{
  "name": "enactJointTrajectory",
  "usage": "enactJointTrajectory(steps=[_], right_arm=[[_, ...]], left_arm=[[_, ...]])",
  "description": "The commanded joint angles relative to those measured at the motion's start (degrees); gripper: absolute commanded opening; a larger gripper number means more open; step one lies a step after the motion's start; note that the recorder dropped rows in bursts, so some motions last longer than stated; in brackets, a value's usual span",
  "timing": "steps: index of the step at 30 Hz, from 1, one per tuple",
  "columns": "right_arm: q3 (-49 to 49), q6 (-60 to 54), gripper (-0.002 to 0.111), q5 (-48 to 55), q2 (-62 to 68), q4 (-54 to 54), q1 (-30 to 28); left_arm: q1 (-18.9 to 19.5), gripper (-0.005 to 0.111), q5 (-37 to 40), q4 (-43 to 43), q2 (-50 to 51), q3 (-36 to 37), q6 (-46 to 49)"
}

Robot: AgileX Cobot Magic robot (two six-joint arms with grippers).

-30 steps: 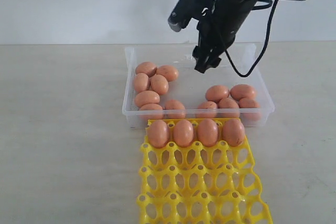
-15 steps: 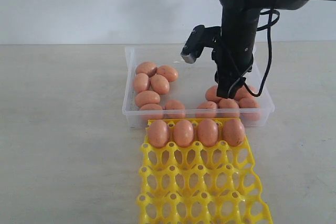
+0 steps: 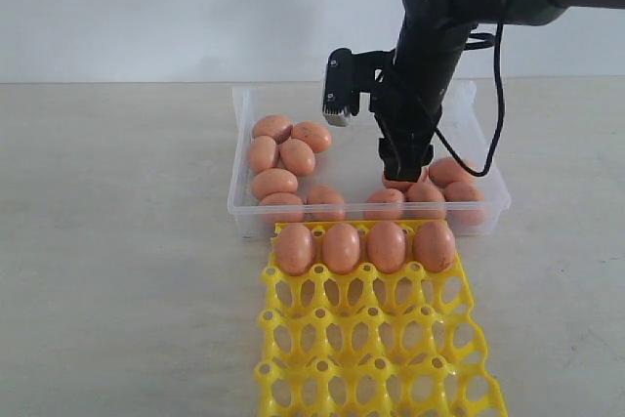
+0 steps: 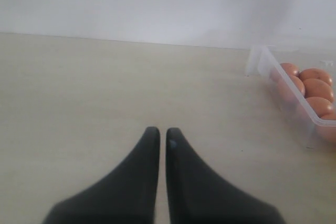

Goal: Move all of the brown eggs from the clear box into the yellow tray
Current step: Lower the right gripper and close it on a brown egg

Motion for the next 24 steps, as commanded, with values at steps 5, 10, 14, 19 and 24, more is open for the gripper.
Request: enactJointTrajectory(steps=[5,10,14,19,24], right_arm=[[-0.2,-0.7,0.057,-2.6,3.9,-5.9,-0.2],[-0.2,-0.3,0.057,-4.3,5.5,-5.7,-2.5],[-0.2,-0.2,0.046,-4.6,5.7,-2.9,-2.9],[-0.2,-0.1,0.028,-5.9,5.7,-1.7,-2.9],[-0.2,-0.1,0.041,-5.5,5.7,-1.3,-2.9]], left_arm=[[-0.2,0.004,-0.7,0.2,-0.1,0.2,0.2],[-0.2,0.004,-0.7,0.2,-0.1,0.2,0.2],[-0.2,0.004,-0.7,0.2,-0.1,0.2,0.2],[-0.2,0.004,-0.7,0.2,-0.1,0.2,0.2],[-0.2,0.004,-0.7,0.2,-0.1,0.2,0.2]])
